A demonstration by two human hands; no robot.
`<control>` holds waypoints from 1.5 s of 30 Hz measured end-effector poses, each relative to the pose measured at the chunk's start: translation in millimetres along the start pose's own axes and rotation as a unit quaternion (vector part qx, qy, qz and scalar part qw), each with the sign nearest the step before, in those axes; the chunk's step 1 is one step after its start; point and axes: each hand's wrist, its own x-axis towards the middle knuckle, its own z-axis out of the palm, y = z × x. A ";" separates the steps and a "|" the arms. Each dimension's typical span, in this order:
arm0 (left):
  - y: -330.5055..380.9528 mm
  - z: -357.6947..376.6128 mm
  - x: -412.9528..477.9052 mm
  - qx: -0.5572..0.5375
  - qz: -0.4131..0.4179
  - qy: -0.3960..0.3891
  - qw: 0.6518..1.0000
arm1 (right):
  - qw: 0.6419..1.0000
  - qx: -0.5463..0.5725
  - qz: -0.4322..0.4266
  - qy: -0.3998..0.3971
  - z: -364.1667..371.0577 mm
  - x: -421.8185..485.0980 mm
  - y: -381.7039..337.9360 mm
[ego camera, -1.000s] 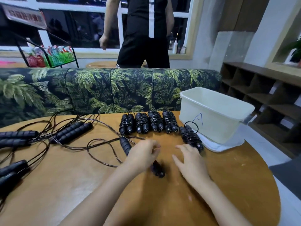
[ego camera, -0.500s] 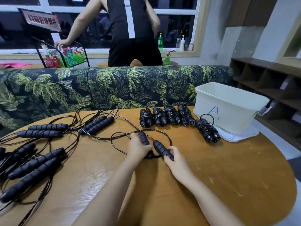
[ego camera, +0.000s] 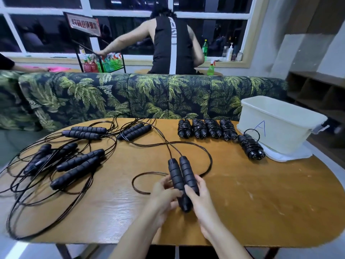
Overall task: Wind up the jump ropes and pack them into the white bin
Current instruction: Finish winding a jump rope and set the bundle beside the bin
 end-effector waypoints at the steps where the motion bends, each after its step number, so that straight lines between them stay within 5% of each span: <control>1: -1.3 0.0 -2.1 -0.001 0.002 0.005 1.000 | 1.000 -0.029 -0.010 0.002 0.2 -3.6 1.6; 10: 1.6 16.6 -25.7 0.034 0.024 0.019 0.999 | 0.943 -0.306 -0.130 0.001 19.5 -44.0 17.5; 17: 24.5 -40.3 -10.5 0.290 0.075 0.069 0.952 | 0.924 -0.327 -0.120 -0.155 -0.3 -21.6 -8.3; 18: 31.8 -51.2 -10.7 0.368 0.088 0.058 0.924 | 0.906 -0.372 -0.145 -0.142 -5.0 -14.1 -17.1; 23: 56.3 -78.0 -12.0 0.654 0.149 -0.061 0.740 | 0.680 -0.647 -0.292 -0.184 8.1 33.4 -42.7; 25: 60.5 -83.2 -7.3 0.688 0.150 -0.073 0.706 | 0.630 -0.674 -0.314 -0.225 20.9 53.2 -40.7; 28: 66.8 -95.6 4.2 0.711 0.152 -0.055 0.684 | 0.601 -0.688 -0.320 -0.250 40.2 68.6 -42.5; 31: 75.0 -104.1 11.2 0.752 0.167 -0.021 0.637 | 0.614 -0.667 -0.335 -0.257 53.8 73.7 -48.1; 35: 78.2 -93.6 14.6 0.846 0.242 0.079 0.468 | 0.651 -0.637 -0.334 -0.242 64.0 76.8 -57.0; 39: 73.6 -88.2 10.0 0.810 0.309 0.140 0.478 | 0.674 -0.610 -0.362 -0.207 62.8 79.9 -66.0; 43: 78.5 -101.6 3.5 0.747 0.394 0.145 0.516 | 0.793 -0.476 -0.314 -0.217 46.0 77.5 -77.0; 45: 82.2 -105.0 0.8 0.748 0.410 0.143 0.502 | 0.826 -0.428 -0.277 -0.238 40.7 75.3 -81.4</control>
